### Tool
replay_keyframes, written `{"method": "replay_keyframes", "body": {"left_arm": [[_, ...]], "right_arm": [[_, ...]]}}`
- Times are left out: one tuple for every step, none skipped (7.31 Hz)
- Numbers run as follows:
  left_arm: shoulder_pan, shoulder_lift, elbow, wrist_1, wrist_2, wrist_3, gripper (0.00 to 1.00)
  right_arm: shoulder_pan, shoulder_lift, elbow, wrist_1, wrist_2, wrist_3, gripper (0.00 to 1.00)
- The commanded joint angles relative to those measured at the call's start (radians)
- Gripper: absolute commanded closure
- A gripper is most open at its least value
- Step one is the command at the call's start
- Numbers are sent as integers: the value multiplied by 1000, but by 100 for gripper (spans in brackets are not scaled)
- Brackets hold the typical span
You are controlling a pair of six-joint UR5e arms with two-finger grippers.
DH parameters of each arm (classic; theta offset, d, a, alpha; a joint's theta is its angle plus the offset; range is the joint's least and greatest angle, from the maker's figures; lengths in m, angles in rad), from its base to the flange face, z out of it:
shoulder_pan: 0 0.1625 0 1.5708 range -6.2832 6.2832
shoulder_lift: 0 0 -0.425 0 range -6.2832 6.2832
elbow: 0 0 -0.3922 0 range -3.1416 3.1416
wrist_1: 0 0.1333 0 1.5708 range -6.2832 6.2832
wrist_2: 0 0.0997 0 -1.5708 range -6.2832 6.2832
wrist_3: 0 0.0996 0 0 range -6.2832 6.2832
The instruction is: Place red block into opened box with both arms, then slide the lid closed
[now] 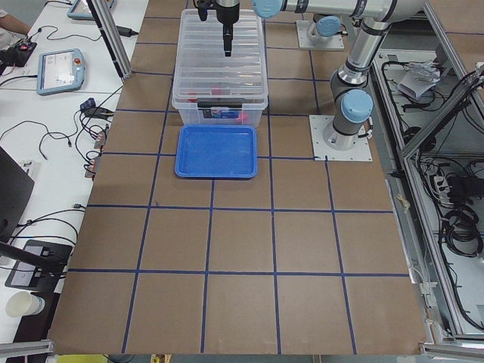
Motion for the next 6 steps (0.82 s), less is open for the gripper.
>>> {"method": "replay_keyframes", "body": {"left_arm": [[-1, 4, 1, 0, 3, -2, 0], [-1, 9, 1, 0, 36, -2, 0], [0, 9, -1, 4, 58, -5, 0], [1, 4, -2, 4, 56, -9, 0], [1, 6, -1, 4, 56, -6, 0], [1, 6, -1, 4, 56, -9, 0]], "right_arm": [[0, 0, 0, 0, 1, 0, 0], [-1, -2, -16, 0, 1, 0, 0], [-3, -14, -46, 37, 0, 0, 0], [-1, -40, -81, 104, -2, 0, 0], [-1, -110, -94, 164, 3, 2, 0], [-1, -203, -82, 183, 22, 8, 0]]}}
